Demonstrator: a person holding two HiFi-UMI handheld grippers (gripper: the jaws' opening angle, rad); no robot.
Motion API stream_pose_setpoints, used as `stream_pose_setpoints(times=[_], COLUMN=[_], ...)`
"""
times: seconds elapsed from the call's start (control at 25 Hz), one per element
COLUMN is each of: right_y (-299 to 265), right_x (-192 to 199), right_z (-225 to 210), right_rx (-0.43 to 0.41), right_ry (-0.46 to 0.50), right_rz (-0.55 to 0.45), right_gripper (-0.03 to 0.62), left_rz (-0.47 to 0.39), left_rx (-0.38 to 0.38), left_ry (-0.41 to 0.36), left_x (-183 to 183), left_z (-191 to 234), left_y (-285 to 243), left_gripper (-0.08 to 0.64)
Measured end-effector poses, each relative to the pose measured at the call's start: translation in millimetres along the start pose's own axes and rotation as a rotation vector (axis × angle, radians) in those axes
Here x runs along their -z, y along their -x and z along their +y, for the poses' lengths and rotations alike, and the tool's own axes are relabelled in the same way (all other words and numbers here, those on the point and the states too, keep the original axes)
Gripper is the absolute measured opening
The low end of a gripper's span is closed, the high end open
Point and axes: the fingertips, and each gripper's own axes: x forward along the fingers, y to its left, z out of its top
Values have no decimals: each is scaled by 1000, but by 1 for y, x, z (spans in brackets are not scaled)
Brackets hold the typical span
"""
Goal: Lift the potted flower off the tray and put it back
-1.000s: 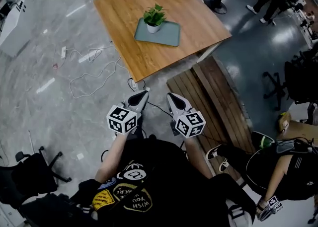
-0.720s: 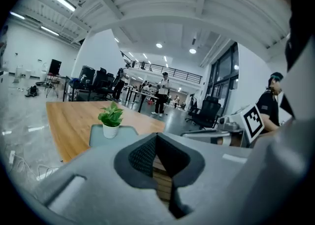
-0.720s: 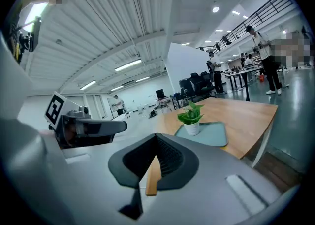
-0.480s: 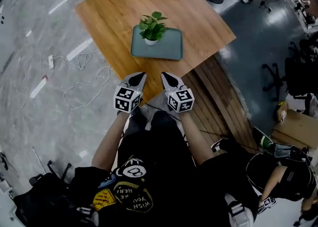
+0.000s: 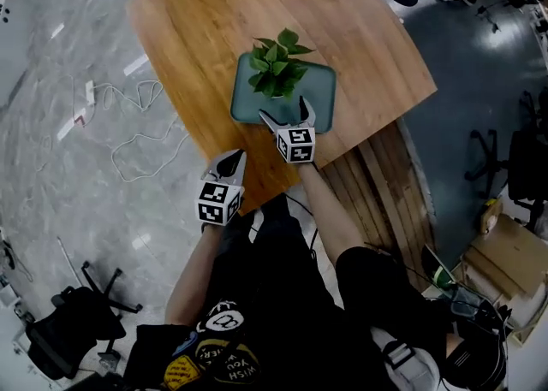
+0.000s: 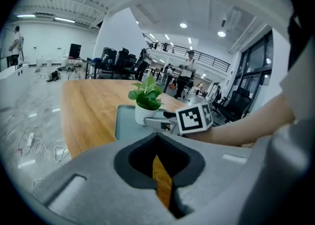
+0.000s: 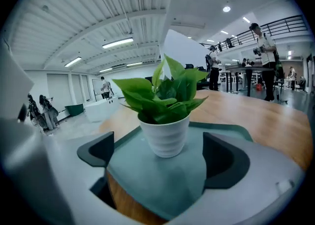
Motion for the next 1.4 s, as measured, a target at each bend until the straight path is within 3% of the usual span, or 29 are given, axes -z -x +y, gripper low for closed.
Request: stream_pose_setpoints(times=[0.2, 0.4, 0.44, 0.72, 0.92, 1.08, 1.24, 1.4], right_y=[-60, -86, -88, -82, -49, 5, 66, 123], right_x=[-8, -12, -15, -28, -68, -105, -124, -137], right_z=[-14, -14, -16, -16, 2, 23, 49, 66], right_rx=[-71, -83, -78, -99, -130, -153, -180, -166], right_ry=[37, 73, 76, 104, 120, 153, 180, 139], right_rz=[-5, -22, -30, -79, -146, -179, -173, -171], right_gripper=[588, 586, 554, 537, 537, 537, 537, 537], left_rz=[38, 69, 77, 62, -22, -81, -122, -273], left_rx=[-26, -42, -45, -44, -30, -2, 7, 60], left_ry=[39, -22, -31, 13, 13, -42, -50, -76], left_x=[8, 10, 12, 8, -32, -75, -97, -130], left_z=[8, 4, 3, 5, 15, 6, 1, -26], left_y=[-15, -21, -23, -22, -9, 6, 10, 37], left_gripper=[-4, -3, -4, -3, -3, -3, -3, -4])
